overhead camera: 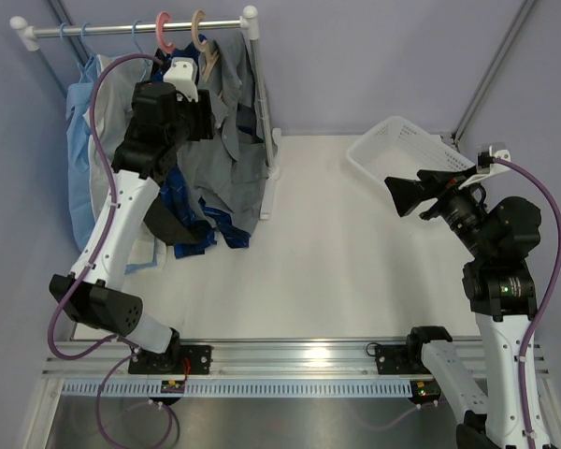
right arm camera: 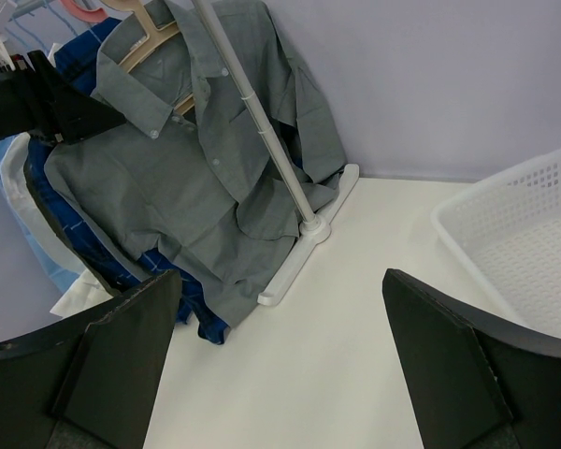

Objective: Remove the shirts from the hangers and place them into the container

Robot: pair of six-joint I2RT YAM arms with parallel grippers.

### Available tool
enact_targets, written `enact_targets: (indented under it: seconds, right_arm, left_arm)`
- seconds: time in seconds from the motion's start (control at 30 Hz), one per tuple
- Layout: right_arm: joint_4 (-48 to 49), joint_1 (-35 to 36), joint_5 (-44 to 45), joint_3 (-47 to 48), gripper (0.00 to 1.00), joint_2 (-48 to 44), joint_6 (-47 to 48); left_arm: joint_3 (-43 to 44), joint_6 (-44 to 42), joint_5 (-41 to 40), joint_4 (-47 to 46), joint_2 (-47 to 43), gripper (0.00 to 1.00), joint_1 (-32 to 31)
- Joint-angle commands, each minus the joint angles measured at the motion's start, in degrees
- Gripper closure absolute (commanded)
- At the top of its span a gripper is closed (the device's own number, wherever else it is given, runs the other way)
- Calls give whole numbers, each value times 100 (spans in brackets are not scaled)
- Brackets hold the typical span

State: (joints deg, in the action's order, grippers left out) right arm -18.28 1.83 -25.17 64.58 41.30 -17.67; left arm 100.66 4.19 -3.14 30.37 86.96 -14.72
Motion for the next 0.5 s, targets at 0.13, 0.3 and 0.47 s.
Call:
enact_targets:
  seconds: [0.13,0.3,0.47]
  right_arm:
    - [176,64,-111,20,0,1,71]
    - [194,64,-155,29,0,19,62]
    - [185,64,-138,20,0,-16,62]
  left_arm:
    - [129,372,270,-93,-197,52,-250]
    - [409,320,-116,-84,66,54,-251]
    - [709,284,-433,-93,365,65,-251]
